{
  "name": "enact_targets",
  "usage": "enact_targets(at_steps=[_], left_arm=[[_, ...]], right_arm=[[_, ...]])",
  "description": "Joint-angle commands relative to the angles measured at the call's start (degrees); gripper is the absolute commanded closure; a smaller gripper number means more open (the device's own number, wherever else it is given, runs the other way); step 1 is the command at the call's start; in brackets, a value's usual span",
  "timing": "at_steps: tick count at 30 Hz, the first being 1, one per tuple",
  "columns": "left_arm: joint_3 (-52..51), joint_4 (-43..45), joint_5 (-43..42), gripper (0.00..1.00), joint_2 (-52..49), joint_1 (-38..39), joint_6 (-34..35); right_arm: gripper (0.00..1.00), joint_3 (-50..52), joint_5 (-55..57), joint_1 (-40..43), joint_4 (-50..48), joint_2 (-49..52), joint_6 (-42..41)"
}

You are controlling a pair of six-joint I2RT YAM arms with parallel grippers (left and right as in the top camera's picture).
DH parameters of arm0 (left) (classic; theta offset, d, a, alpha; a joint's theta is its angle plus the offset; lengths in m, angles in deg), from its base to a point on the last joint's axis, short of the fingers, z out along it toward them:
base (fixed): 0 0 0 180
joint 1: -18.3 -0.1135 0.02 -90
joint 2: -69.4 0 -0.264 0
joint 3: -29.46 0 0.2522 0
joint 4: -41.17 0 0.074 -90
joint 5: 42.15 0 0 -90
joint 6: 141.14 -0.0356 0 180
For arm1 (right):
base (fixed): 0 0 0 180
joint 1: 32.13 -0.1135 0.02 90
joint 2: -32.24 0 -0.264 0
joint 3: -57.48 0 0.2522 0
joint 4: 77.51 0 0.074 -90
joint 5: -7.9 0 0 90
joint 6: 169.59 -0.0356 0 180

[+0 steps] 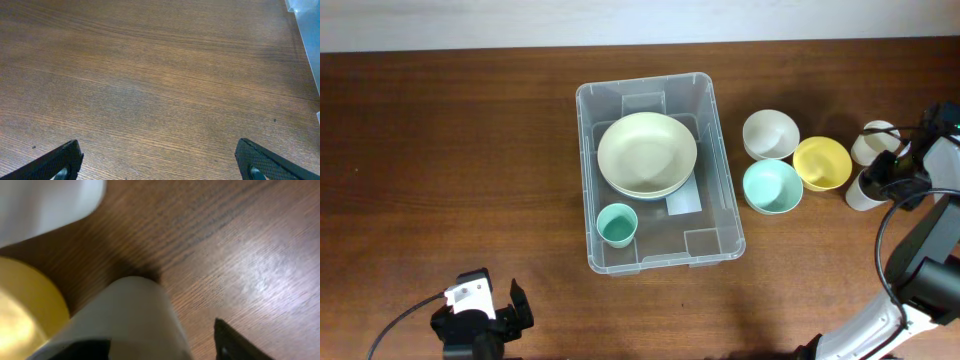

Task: Pack container
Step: 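Reach the right gripper to the grey translucent cup and grasp it, then carry the grey cup and lower it into the green cup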

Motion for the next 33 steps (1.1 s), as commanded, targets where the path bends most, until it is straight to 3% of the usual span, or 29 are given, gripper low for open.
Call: enact_targets(at_steps=[1,3,4,11,17,22,25,33], left_arm=[[0.9,-0.1,0.6,0.00,0.4,-0.1,0.1],[0.9,-0.1,0.6,0.00,0.4,-0.1,0.1],[0.9,-0.1,0.6,0.00,0.4,-0.1,0.1],[0.9,-0.1,0.6,0.00,0.4,-0.1,0.1],[0.9,-0.1,0.6,0.00,0.4,-0.1,0.1],[0.9,-0.1,0.6,0.00,0.4,-0.1,0.1],[0.9,-0.1,0.6,0.00,0.4,-0.1,0.1],[0.9,-0.1,0.6,0.00,0.4,-0.1,0.1]], right_arm=[[0.77,-0.8,-0.1,0.7,-0.3,0.2,-0.4],[0.93,-0.8,-0.1,0.7,-0.1,0.2,-0.4],[0.96,-0.8,-0.1,0.7,0.0,0.2,-0.5],[0.96,-0.8,-0.2,0.5,2.9,-0.7,-0.5],[0.96,-0.9,-6.1,-2.7,7.4,-9.8,-0.1],[0.96,-0.9,-6.5,-12.7,8.5,-21.4,2.3],[0.96,-0.9,-6.6,-23.2,6.8,-28.2,5.7],[0.96,-0.9,-6.1,-47.4,4.6,-31.0,10.4]])
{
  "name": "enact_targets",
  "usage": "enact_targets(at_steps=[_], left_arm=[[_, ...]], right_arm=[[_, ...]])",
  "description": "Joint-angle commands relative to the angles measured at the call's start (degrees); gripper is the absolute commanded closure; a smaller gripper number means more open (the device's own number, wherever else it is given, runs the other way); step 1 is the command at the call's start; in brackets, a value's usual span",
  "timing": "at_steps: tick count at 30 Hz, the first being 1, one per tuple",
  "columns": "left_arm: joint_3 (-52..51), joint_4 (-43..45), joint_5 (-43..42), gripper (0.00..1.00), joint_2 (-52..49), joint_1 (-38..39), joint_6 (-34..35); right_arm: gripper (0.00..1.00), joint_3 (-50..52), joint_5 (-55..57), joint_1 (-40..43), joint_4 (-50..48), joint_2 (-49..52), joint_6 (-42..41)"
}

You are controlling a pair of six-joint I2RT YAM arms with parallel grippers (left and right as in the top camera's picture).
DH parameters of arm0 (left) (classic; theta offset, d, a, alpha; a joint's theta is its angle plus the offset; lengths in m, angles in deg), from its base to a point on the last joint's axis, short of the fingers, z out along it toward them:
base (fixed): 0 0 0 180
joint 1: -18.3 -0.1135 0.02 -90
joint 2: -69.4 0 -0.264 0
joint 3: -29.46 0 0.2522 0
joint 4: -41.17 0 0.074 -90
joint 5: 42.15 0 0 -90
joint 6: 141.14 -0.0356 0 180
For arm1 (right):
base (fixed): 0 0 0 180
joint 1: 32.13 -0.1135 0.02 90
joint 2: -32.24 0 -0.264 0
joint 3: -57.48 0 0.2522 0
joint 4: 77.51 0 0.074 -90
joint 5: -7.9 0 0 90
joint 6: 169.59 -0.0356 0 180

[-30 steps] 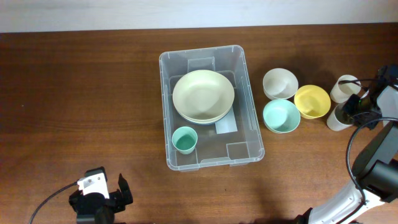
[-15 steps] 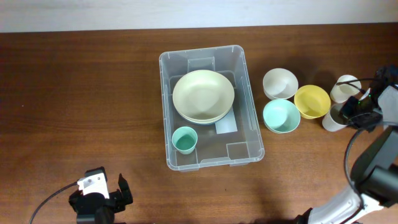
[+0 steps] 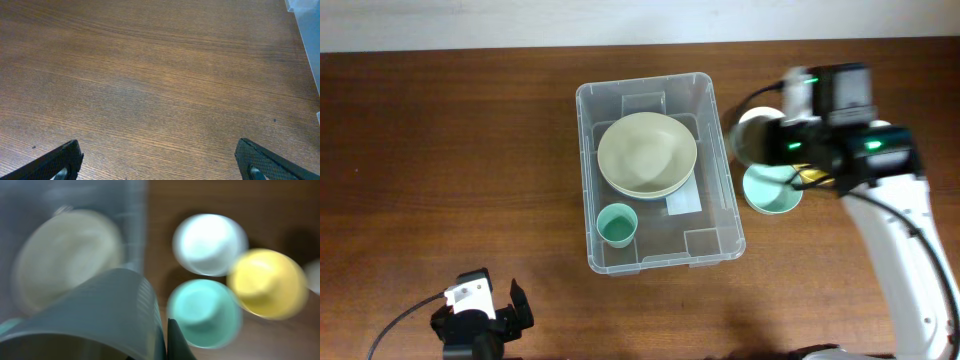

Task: Pack container
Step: 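Carry the grey cup and lower it into the green cup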

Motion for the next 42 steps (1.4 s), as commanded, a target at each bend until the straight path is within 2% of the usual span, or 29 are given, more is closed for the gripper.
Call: enact_targets(at_steps=[1,10,16,42], left_arm=[[0.9,-0.1,0.6,0.00,0.4,-0.1,0.1],[0.9,-0.1,0.6,0.00,0.4,-0.1,0.1],[0.9,-0.1,0.6,0.00,0.4,-0.1,0.1],[0.9,-0.1,0.6,0.00,0.4,-0.1,0.1]], right_arm=[[0.96,-0.4,0.2,-8.9,-0.1,1.2,3.2],[0.96,-0.4,0.2,-28.5,-4.0,9.0,5.1],[0.96,-0.4,0.2,-34.1,-4.3,13.5,5.0],[0.96,-0.4,3.7,-35.1,-5.3,15.3,5.0]])
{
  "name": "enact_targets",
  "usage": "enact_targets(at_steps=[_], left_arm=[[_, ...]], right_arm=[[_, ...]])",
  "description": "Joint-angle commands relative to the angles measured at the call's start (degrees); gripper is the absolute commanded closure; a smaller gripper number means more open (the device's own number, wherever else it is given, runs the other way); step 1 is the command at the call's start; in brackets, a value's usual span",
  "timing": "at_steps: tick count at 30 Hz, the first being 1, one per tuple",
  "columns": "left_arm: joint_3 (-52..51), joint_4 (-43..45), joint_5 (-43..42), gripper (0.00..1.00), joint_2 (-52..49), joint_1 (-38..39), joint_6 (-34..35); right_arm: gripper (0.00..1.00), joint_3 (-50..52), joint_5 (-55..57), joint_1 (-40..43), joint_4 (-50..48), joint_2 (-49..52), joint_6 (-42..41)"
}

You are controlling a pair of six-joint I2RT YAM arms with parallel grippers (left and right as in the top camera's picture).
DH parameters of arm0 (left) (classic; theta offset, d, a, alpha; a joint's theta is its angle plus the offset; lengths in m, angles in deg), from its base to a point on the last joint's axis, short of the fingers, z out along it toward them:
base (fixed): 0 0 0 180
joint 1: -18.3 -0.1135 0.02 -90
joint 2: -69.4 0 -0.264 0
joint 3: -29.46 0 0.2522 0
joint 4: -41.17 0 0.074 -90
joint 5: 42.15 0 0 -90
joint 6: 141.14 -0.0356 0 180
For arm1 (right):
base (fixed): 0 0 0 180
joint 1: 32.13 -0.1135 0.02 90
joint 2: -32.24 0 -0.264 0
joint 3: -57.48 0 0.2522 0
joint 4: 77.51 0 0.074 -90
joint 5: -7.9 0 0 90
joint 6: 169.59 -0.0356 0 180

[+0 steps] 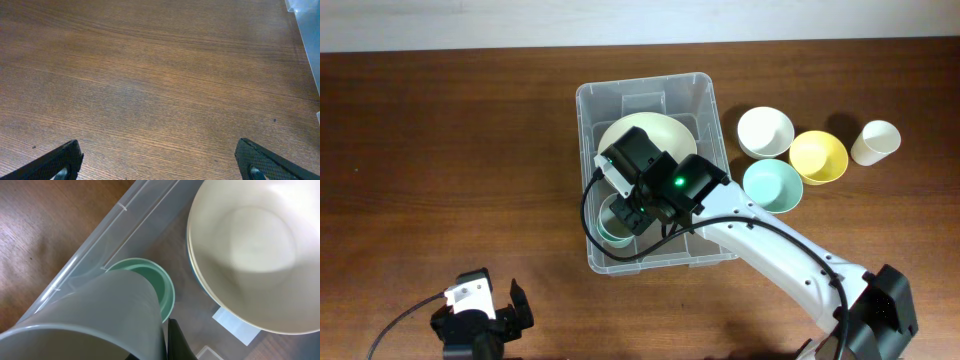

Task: Pack container
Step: 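Carry the grey cup and lower it into the green cup, then release, then move the right gripper to the white cup and grasp it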

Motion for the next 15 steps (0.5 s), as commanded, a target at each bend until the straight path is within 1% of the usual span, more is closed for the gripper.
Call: enact_targets(at_steps=[1,3,4,5,6,7,8,13,15], left_arm=[[0.9,-0.1,0.6,0.00,0.4,-0.1,0.1],[0.9,-0.1,0.6,0.00,0.4,-0.1,0.1],[0.9,-0.1,0.6,0.00,0.4,-0.1,0.1],[0.9,-0.1,0.6,0.00,0.4,-0.1,0.1],[0.9,-0.1,0.6,0.00,0.4,-0.1,0.1],[0.9,-0.1,0.6,0.00,0.4,-0.1,0.1],[0.9,-0.1,0.6,0.00,0.4,-0.1,0.1],[0.9,-0.1,0.6,0.00,0.4,-0.1,0.1],[0.9,-0.1,0.6,0.00,0.4,-0.1,0.1]], right_arm=[[0.96,-0.4,1.2,-0.5,-0.2,0.3,0.1],[0.94,-0.4,1.2,-0.5,-0.1,0.3,0.2],[0.86,-0.4,1.2,-0.5,-0.1,0.3,0.2],[0.69,-0.4,1.2,-0.5,-0.2,0.3,0.2],[0.63,-0.4,1.2,-0.5,-0.2,0.3,0.2],[0.50,-0.4,1.2,-0.5,-0.2,0.3,0.2],[0.41,-0.4,1.2,-0.5,-0.2,0.3,0.2],[0.41,-0.7,4.0,0.1,-0.7,-0.1,-0.3],[0.41,-1.9,8.5,2.2,-0.2,-1.3,-4.1]])
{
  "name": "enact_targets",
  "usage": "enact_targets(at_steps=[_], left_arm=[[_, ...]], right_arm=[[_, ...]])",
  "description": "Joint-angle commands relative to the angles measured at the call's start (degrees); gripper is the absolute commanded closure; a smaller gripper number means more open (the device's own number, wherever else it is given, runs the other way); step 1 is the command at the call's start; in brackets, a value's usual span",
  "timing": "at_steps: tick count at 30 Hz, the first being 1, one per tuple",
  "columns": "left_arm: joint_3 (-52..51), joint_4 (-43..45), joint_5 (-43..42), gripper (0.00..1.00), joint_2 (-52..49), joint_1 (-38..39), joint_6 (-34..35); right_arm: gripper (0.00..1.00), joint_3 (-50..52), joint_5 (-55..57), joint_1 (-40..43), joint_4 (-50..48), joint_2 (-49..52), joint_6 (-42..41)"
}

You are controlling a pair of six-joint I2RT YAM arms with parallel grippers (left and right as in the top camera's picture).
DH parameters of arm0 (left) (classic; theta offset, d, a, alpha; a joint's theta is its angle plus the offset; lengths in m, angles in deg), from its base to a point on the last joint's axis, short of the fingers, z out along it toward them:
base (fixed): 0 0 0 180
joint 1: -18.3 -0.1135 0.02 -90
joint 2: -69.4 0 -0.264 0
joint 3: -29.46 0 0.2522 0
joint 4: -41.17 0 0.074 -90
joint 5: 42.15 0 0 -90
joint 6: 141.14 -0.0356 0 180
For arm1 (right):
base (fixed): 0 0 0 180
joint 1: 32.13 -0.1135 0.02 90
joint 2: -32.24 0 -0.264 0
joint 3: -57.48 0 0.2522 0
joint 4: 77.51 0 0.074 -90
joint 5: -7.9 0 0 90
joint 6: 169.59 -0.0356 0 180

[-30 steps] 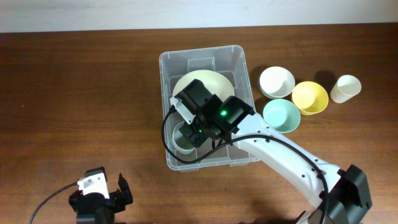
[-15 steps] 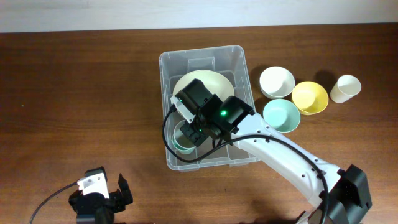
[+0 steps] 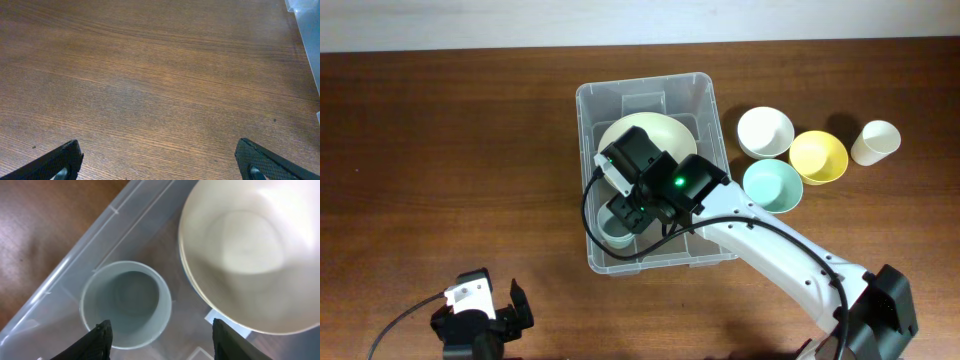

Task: Pack container
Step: 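Release, then move the right gripper to the white cup and grasp it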

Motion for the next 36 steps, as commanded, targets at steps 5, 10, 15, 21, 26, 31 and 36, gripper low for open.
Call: enact_targets(at_steps=[5,10,15,21,26,31,36], left_arm=[[0.9,-0.1,0.6,0.00,0.4,-0.1,0.1],[0.9,-0.1,0.6,0.00,0.4,-0.1,0.1],[0.9,-0.1,0.6,0.00,0.4,-0.1,0.1],[0.9,-0.1,0.6,0.00,0.4,-0.1,0.1],[0.9,-0.1,0.6,0.00,0.4,-0.1,0.1],[0.9,-0.1,0.6,0.00,0.4,-0.1,0.1],[0.9,-0.1,0.6,0.00,0.4,-0.1,0.1]], right_arm=[[0.41,-6.3,11.1,13.1,3.5,-4.8,-9.0],[0.41,-9.5,11.2,35.2,6.8,-6.4,-11.6],[0.40,-9.2,11.1,53.7,3.8,-2.6,-12.4],[0.31,-9.2,7.6,68.1,-0.5,3.5,-16.5],[0.32,-9.2,3.7,72.5,-3.8,10.7,-16.5],[0.31,-9.2,-6.3,72.3,-10.8,19.5,-14.8],[0.32,-9.2,-6.3,72.5,-12.8,24.2,-15.0]])
